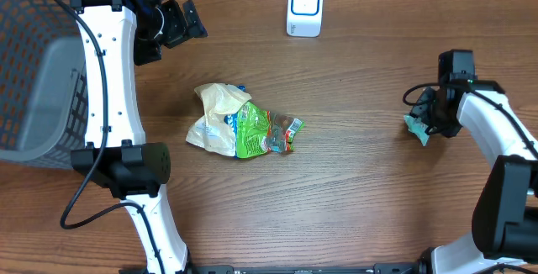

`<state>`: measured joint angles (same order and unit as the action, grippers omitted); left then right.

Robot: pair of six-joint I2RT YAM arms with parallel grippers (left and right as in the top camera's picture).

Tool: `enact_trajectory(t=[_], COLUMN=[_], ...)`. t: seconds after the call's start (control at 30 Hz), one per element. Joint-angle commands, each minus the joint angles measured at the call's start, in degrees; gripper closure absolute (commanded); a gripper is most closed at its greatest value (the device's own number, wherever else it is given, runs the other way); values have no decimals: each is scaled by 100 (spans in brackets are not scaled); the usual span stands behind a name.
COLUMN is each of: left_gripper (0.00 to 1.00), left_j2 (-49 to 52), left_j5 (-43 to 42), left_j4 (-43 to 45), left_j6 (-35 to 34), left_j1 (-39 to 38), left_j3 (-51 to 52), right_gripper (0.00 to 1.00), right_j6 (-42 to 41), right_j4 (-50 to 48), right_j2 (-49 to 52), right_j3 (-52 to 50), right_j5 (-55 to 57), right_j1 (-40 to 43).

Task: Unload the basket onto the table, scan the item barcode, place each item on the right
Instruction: 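Carry the wipes pack right and set it down on the table, then move the right gripper left and grasp the green candy bag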

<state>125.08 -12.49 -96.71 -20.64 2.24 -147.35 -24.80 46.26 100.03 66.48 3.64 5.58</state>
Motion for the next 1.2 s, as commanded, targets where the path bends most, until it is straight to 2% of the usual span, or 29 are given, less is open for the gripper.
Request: enact_trajectory(t=[0.0, 0.17, 0.27, 0.4, 0.7, 0.8, 1.0, 1.1, 1.17], left_gripper=[0, 0, 0, 0, 0, 0, 0, 0, 0], left_j2=[26, 26, 26, 26, 26, 26, 26, 26, 26], left_j5=[-63, -63, -63, -61, -63, -61, -63, -61, -61], left_j4=[-9, -7, -7, -9, -7, -9, -7, -7, -7], left_j6=[92, 92, 94, 92, 92, 92, 92, 92, 94], left_j1=[-44, -44, -44, -44, -44, -44, -44, -44, -44], left_j3=[-2, -2, -2, 0, -2, -2, -2, -2, 0], right_gripper=[47, 48, 44, 41, 40, 40, 44, 47, 60], right_j6=[315, 378, 302, -66, -1390, -1740, -1989, -2046, -2044], right_j4=[232, 428, 529, 509, -168, -391, -1080, -1259, -1283], right_j2=[-315, -597, -614, -608, -358, -85, 629, 905, 975], right_j3=[662, 914, 909, 789, 319, 238, 214, 216, 214], right_j5=[-1283, -3040, -3740, -3709, -2378, -2033, -2046, -2210, -2393], right_j1=[-15, -328, -778, -1598, -3327, -3665, -4041, -4127, -4124])
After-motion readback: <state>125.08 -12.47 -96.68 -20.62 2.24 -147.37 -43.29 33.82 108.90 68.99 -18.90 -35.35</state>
